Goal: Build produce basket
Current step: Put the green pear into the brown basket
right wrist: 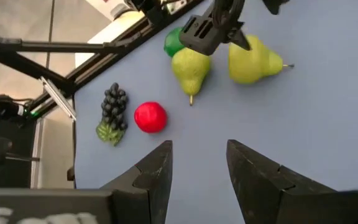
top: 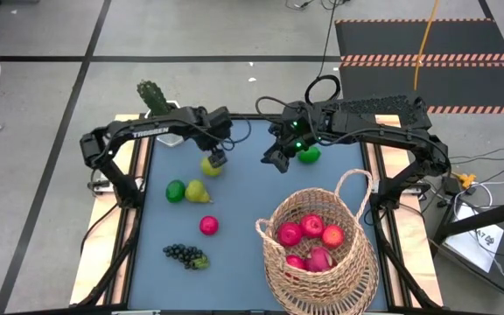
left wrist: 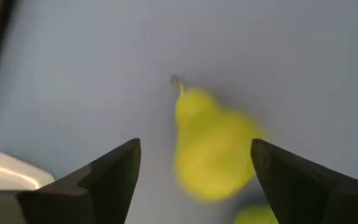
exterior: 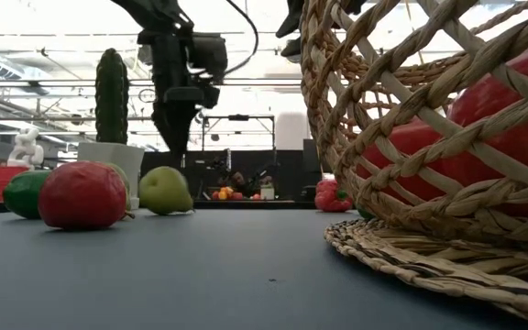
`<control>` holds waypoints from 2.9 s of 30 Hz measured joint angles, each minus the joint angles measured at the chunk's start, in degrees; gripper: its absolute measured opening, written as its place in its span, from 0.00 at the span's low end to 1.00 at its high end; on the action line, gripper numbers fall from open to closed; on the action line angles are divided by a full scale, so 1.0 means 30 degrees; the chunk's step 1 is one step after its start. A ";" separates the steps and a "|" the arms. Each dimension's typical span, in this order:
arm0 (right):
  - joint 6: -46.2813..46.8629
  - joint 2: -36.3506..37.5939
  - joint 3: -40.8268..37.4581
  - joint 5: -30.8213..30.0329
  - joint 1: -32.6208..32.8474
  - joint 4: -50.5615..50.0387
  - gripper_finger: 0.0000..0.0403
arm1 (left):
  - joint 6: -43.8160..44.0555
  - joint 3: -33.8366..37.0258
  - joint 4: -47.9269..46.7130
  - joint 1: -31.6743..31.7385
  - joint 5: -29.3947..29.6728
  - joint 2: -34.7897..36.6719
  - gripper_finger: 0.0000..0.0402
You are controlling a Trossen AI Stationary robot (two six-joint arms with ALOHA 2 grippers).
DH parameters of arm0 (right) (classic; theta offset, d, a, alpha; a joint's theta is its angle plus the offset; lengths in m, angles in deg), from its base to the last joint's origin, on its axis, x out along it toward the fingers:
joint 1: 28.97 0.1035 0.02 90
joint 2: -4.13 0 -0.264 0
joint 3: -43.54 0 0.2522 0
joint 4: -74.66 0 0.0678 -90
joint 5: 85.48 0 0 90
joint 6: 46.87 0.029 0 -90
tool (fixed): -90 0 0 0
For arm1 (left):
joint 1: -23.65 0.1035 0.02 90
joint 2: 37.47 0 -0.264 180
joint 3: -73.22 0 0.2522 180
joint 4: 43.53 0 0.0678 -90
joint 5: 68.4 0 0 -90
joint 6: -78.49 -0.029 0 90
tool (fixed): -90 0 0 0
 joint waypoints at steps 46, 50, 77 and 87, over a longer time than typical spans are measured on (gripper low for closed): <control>-0.0102 0.0131 -0.0007 0.1005 0.0051 -0.0124 0.36 | 1.6499 0.0037 0.1166 -0.1973 -0.0362 -0.0679 0.98; -0.0102 0.0131 -0.0007 0.1262 0.0051 -0.0184 0.36 | 1.6620 0.0005 0.1256 -0.1754 -0.0147 -0.1008 0.99; -0.0634 0.0240 -0.0007 0.1501 0.0306 -0.0838 0.36 | 1.0095 0.0042 -0.1811 -0.2017 -0.0933 -0.2266 0.99; -0.0678 0.0240 -0.0007 0.1501 0.0306 -0.0845 0.36 | 1.0624 0.0042 -0.1826 -0.2782 -0.0065 -0.2790 0.99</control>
